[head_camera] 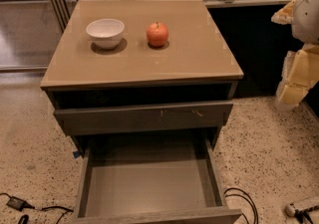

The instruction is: Place apple into middle drawer

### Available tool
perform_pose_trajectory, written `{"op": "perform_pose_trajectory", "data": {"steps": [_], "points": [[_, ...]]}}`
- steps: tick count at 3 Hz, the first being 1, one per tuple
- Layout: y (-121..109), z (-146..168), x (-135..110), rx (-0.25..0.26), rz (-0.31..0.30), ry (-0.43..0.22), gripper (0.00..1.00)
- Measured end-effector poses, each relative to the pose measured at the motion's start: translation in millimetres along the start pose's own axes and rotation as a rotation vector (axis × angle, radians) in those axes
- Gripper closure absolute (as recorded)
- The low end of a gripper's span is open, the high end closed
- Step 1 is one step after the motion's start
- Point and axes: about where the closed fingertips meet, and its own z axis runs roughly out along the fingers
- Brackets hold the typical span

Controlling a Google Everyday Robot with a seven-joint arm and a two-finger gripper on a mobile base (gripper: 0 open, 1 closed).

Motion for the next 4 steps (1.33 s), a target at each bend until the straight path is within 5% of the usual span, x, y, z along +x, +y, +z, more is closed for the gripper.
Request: {"op": "perform_pose_trajectory", "data": {"steps": [1, 2, 3, 4], "points": [[-34, -3, -13, 0.111, -0.071, 0.037, 0.0], [-61, -1, -29, 0.146, -0.105, 0.004, 0.0], [-78, 5, -44, 0.103, -0.089, -0.133, 0.0], [-87, 10, -61, 0.055, -0.008, -0.31, 0.0]]}}
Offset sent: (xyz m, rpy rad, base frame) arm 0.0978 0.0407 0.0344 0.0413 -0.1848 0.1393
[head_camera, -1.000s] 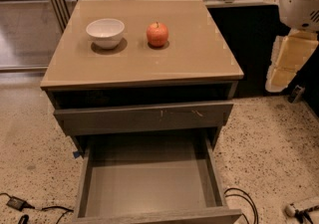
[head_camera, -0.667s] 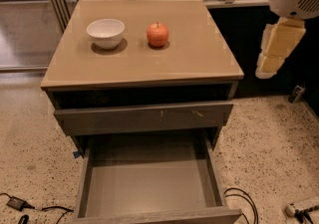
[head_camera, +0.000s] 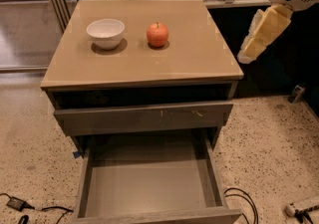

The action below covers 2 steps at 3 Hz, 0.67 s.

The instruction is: Place apple into middle drawer

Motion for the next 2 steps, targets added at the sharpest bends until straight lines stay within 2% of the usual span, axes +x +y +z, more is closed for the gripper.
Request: {"op": "perform_pose_trajectory", "data": {"steps": [1, 2], "points": [[-8.4, 11.8, -19.2, 0.016, 0.096, -0.122, 0.0], [-8.8, 12.5, -19.7, 0.018, 0.098, -0.124, 0.0]]}}
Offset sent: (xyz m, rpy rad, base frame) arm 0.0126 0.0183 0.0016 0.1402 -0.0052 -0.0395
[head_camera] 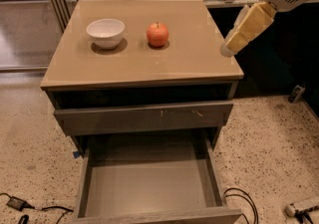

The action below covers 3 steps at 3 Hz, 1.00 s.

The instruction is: Place apple into middle drawer

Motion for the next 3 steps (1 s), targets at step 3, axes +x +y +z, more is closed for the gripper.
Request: {"op": "perform_pose_trajectory", "data": {"steps": [3], "points": [[-33, 79, -26, 0.06, 0.131, -0.13, 0.0]]}}
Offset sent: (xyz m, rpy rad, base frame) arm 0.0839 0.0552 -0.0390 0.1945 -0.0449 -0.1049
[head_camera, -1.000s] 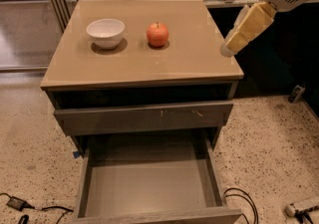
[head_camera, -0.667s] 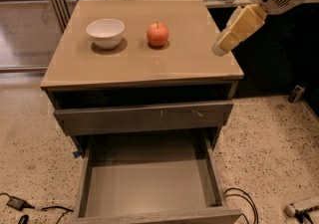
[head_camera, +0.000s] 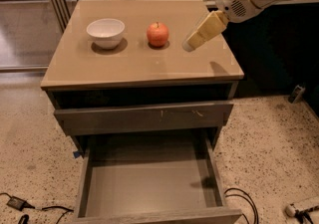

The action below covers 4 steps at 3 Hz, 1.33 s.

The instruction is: Place apple into middle drawer

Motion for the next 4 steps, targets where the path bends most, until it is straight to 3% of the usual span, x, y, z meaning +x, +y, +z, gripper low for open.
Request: {"op": "perform_pose_trajectory", "data": {"steps": [2, 4], "points": [[-32, 60, -3, 0.006, 0.028, 0.006, 0.0], [-90, 113, -4, 0.006, 0.016, 0.042, 0.0]]}}
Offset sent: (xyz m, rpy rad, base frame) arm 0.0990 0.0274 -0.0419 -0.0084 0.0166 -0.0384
